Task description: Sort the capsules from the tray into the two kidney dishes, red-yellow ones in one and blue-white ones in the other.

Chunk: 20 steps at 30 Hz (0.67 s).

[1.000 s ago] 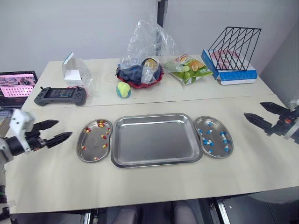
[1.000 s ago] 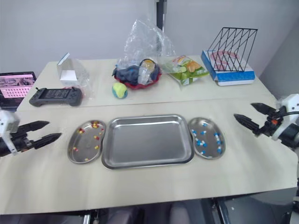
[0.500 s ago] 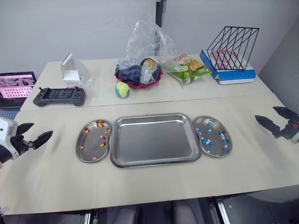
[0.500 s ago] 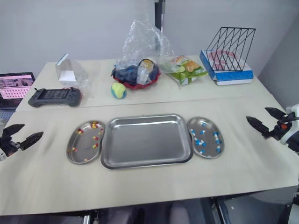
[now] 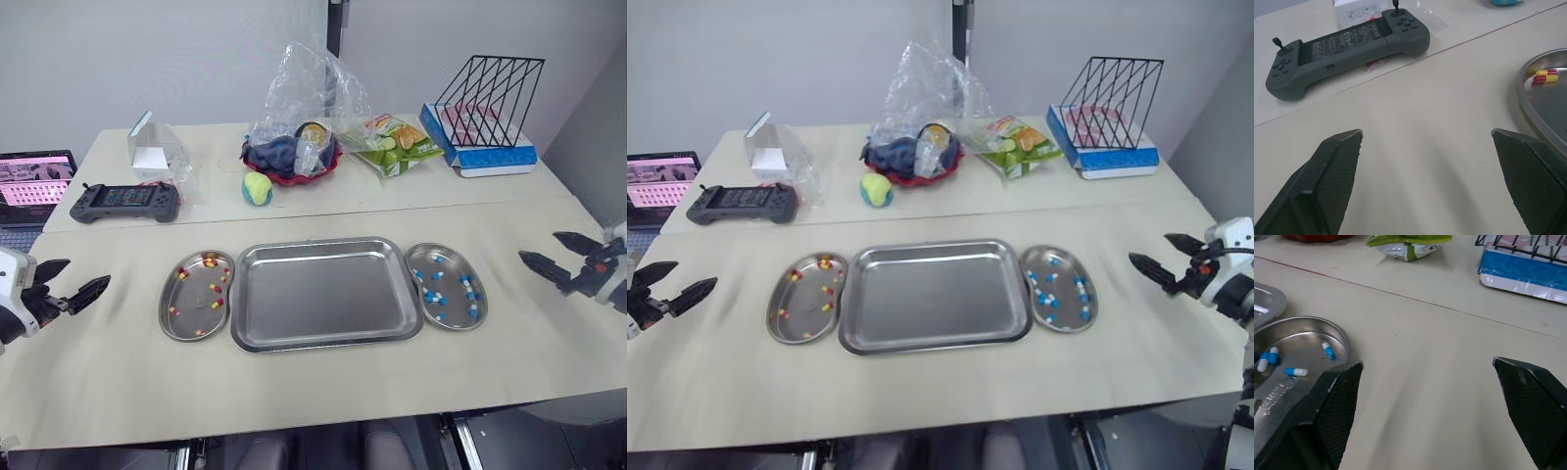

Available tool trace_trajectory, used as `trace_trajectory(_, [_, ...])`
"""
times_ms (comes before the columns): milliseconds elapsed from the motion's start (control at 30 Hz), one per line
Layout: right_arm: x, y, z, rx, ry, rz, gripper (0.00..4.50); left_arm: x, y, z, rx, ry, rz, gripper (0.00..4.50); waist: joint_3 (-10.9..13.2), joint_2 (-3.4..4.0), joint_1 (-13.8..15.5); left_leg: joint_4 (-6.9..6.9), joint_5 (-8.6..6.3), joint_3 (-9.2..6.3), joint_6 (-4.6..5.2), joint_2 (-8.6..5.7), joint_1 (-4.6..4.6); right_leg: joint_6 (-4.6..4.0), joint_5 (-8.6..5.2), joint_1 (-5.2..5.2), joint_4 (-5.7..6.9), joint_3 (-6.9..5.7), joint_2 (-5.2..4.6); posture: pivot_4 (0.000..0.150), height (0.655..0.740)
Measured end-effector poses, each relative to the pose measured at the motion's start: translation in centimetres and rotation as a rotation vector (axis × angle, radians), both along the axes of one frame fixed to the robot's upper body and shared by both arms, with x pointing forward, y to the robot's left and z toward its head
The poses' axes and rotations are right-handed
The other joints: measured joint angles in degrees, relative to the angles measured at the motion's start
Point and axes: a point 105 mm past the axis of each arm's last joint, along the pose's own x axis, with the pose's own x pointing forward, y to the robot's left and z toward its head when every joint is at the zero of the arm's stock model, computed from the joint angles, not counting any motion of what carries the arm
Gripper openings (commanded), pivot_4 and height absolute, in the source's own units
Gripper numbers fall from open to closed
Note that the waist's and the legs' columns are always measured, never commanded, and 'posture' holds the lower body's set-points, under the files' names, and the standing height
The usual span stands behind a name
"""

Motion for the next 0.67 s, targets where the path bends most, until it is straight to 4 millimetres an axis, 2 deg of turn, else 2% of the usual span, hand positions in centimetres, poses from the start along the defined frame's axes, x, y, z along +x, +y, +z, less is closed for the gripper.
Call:
trace_trajectory(33, [0.0, 0.1, 0.0, -0.001, 0.001, 0.001, 4.5, 0.0, 0.0, 0.0, -0.002, -0.002, -0.001, 4.46, 0.0, 0.0, 0.0, 0.0, 0.0, 0.0, 0.0, 0.0, 0.0, 0.0, 0.0, 0.0, 0.0, 0.0, 0.0, 0.15, 0.74])
trace_trajectory(100, [0.0, 0.1, -0.2, 0.012, 0.02, -0.005, 4.5, 0.1, -0.2, 0.2, -0.004, -0.011, -0.009, 4.46, 0.0, 0.09, -1.3, -0.13, -0.03, -1.86, 0.28, -0.71, -0.14, 0.1, -0.26, 0.98, 0.14, -1.8, -1.21, 0.15, 0.74])
trace_trajectory(133, [0.0, 0.0, -0.3, 0.021, 0.029, -0.014, 4.5, 0.1, -0.3, 0.3, -0.005, -0.015, -0.014, 4.46, 0.0, 0.12, -1.7, -0.13, 0.09, -2.65, 0.27, -1.18, -0.14, 0.2, -0.42, 1.22, 0.2, -2.25, -1.46, 0.15, 0.74])
trace_trajectory(233, [0.1, -0.2, -0.4, 0.038, 0.043, -0.035, 4.5, 0.0, -0.4, 0.1, -0.019, -0.007, -0.015, 4.46, -0.1, 0.15, -2.7, 0.0, 0.75, -4.95, 0.01, -3.03, -0.33, 0.46, -1.03, 1.15, 0.83, -3.41, -2.62, 0.15, 0.74])
trace_trajectory(400, [0.3, -0.4, -0.5, 0.089, 0.066, -0.055, 4.5, -0.1, -0.7, 0.0, -0.022, 0.002, -0.017, 4.46, 0.0, 0.24, -0.8, 0.09, 0.8, -4.28, -0.26, -2.54, -0.37, 0.31, -1.03, 0.84, 0.75, -2.82, -2.13, 0.15, 0.74])
trace_trajectory(667, [0.2, -0.6, -0.1, 0.103, 0.048, -0.059, 4.5, 0.1, -1.5, 0.3, -0.015, -0.013, -0.042, 4.46, 0.0, 0.24, 0.0, 0.04, 0.45, -3.36, 0.14, -2.23, -0.11, 0.23, -0.98, 0.57, 0.9, -1.96, -1.77, 0.15, 0.74])
